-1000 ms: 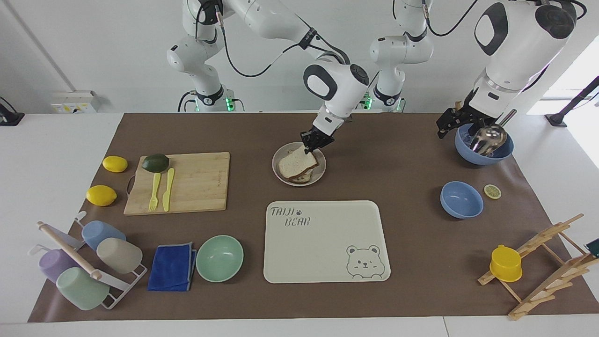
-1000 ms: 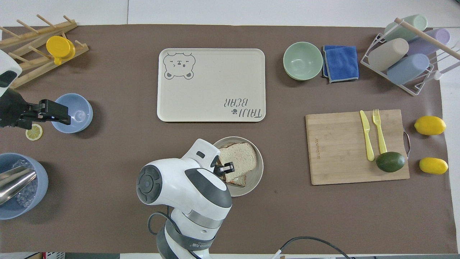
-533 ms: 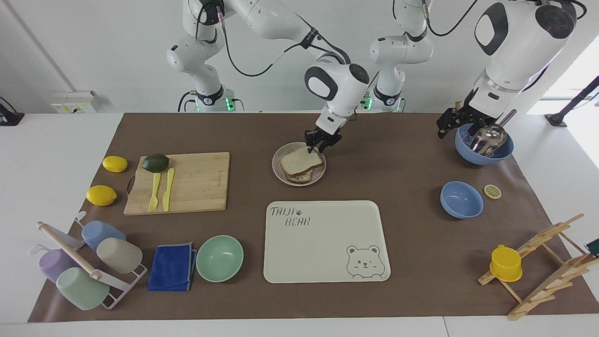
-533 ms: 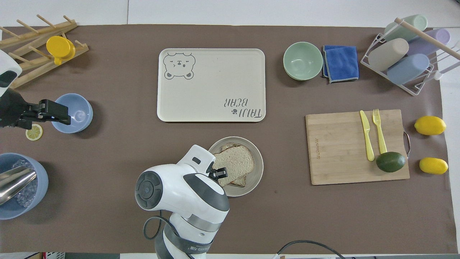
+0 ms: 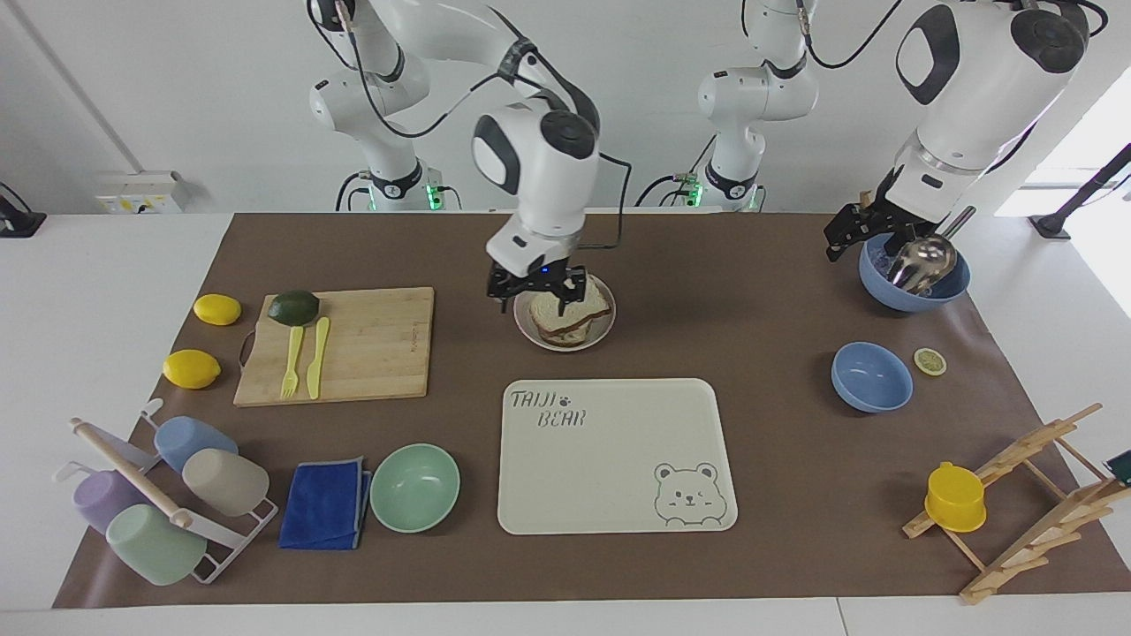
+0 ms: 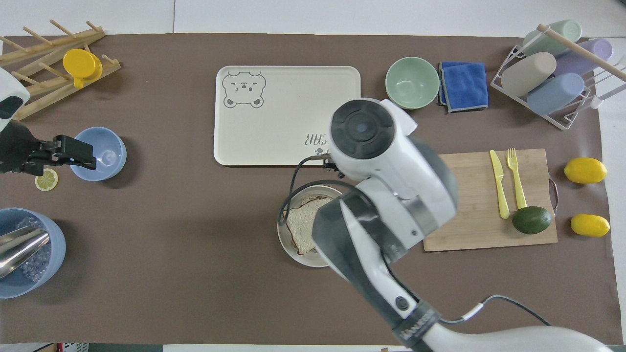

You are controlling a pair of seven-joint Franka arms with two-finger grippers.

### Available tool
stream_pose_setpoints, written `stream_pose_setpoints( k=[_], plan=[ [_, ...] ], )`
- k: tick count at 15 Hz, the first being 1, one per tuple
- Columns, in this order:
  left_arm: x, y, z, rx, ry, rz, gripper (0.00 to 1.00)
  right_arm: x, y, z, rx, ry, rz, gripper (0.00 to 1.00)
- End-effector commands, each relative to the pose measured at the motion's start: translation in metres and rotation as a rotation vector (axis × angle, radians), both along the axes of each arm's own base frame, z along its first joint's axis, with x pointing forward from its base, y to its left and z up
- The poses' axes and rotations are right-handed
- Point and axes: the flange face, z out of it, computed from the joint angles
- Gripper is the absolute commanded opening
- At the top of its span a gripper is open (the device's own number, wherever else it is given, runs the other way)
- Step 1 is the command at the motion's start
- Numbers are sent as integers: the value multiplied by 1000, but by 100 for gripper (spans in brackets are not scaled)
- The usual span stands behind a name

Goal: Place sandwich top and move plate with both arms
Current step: 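Open the right gripper and withdraw it while the left gripper reaches forward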

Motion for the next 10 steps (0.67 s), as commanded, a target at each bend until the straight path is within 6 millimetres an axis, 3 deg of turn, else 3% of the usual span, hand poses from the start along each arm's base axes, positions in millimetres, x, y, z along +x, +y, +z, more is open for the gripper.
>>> stream_pose_setpoints(
  k=[1, 4, 6, 8, 10],
  plan=[
    [-5, 3, 7, 17, 0, -4, 100, 4, -79, 43, 68, 50, -42, 100],
    [-6, -2, 7, 18, 3, -10, 100, -4, -168, 91, 114, 93, -44, 100],
    [-6, -8, 6, 18, 4, -27, 100, -18, -195, 107, 112, 115, 2, 100],
    [-7, -11, 6, 19, 7, -25, 100, -20, -224, 103, 114, 143, -23, 100],
    [-16, -22, 0, 20, 30, -47, 100, -25, -230, 101, 117, 129, -36, 100]
  ],
)
